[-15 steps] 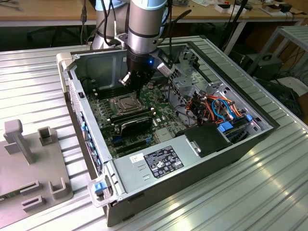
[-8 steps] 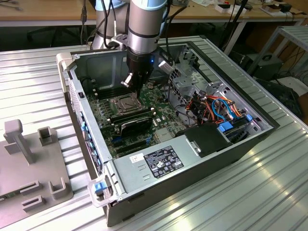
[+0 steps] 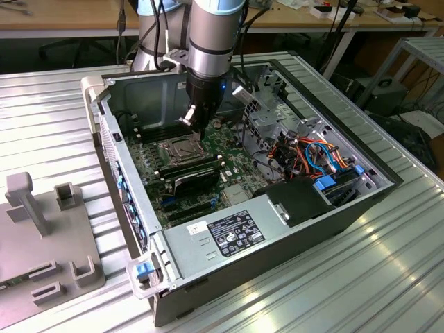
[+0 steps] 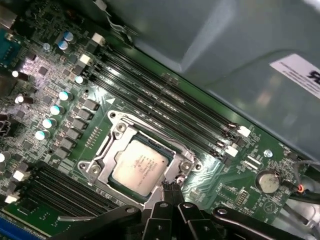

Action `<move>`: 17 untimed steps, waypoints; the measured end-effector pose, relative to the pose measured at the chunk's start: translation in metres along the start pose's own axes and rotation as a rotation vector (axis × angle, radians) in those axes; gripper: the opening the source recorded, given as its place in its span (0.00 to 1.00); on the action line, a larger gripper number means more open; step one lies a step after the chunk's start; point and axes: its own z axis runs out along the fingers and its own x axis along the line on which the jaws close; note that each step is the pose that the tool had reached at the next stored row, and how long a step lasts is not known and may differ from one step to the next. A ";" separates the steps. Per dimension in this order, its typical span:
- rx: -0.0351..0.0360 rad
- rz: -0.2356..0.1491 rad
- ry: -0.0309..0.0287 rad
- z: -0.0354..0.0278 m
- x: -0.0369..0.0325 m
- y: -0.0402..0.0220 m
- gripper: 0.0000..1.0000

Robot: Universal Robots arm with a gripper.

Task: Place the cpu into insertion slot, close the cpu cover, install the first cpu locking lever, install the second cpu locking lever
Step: 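Install the second cpu locking lever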

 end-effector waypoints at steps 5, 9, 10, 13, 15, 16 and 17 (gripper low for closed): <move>-0.0027 -0.092 -0.0026 0.0000 -0.0007 -0.0004 0.11; -0.0041 -0.135 -0.0041 0.0001 -0.0010 -0.0006 0.11; -0.0041 -0.136 -0.0040 0.0001 -0.0010 -0.0005 0.11; -0.0041 -0.138 -0.0042 0.0001 -0.0010 -0.0005 0.11; -0.0042 -0.139 -0.0042 0.0001 -0.0010 -0.0005 0.11; -0.0041 -0.139 -0.0042 0.0001 -0.0010 -0.0006 0.11; -0.0042 -0.139 -0.0042 0.0001 -0.0010 -0.0006 0.11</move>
